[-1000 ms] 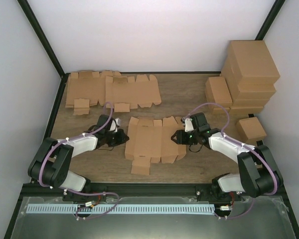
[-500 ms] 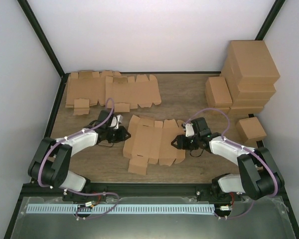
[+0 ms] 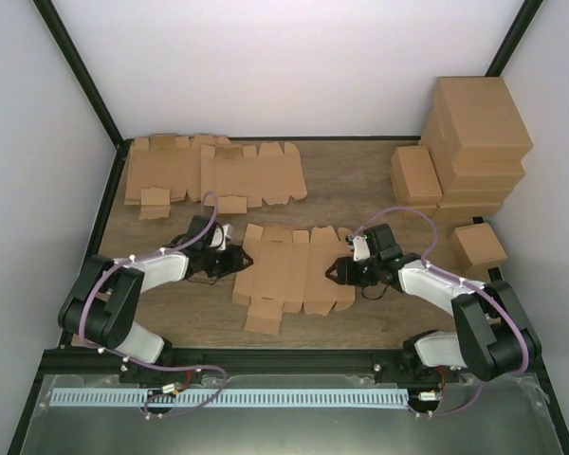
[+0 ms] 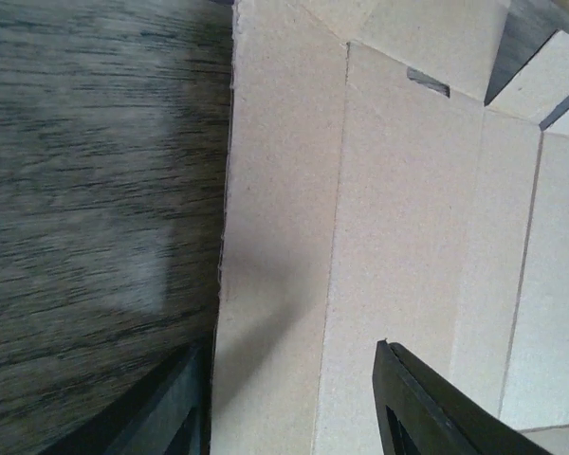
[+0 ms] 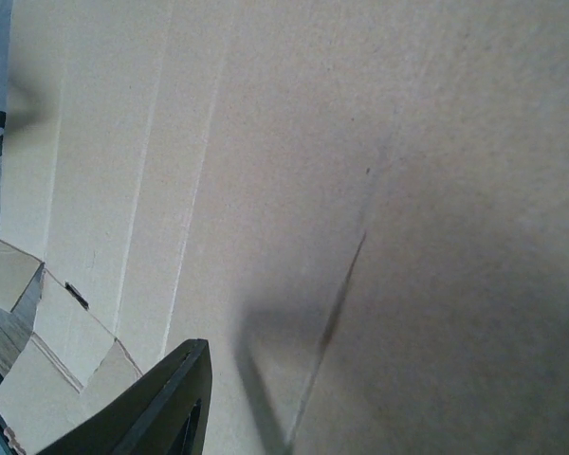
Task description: Fold the paper box
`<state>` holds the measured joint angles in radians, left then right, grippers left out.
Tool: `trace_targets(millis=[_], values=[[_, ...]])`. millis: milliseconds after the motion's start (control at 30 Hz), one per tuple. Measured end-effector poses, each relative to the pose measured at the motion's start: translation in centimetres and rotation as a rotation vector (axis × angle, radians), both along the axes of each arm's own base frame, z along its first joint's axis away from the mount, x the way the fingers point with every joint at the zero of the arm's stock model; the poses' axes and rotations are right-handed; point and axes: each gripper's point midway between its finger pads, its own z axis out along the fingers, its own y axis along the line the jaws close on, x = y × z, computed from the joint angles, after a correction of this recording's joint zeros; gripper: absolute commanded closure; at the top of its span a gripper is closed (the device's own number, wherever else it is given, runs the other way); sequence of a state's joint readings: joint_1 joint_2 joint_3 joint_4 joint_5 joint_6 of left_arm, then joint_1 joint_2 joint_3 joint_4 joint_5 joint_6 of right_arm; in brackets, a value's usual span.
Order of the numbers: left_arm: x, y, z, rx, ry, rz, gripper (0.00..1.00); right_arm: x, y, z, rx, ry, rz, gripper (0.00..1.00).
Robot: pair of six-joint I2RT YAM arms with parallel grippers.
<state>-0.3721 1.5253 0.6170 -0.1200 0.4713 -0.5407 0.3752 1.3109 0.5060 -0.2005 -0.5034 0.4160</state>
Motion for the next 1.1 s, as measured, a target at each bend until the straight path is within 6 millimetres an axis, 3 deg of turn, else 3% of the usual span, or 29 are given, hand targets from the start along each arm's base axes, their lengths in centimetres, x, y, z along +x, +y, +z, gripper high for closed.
trace_targets(millis=[467,700,933,1000,1100], values=[[0.1,-0.5,-0.2,-0.154,-0.033,-0.007,0.7,-0.2,0.1,0.1,0.01,0.002,0.002,0.54],[-1.4,-1.0,-0.4,-0.19,-0.005,-0.055,0.96,-0.4,0.0,-0.1,0.012,0.01,0.001,0.54],[-1.1,-0.7,0.2,-0.067,-0.003,-0.068,0.96,-0.6,0.0,-0.2,0.015,0.026,-0.013,0.27],[-0.3,-0.7,1.3,0.017,-0.029,-0.078,0.96,-0.6,-0.2,-0.2,0.008,0.027,-0.022,0.2],[1.3,-1.2,4.5,0.128,-0.11,-0.106,0.96,-0.4,-0.6,0.3,-0.005,0.011,-0.046,0.15]])
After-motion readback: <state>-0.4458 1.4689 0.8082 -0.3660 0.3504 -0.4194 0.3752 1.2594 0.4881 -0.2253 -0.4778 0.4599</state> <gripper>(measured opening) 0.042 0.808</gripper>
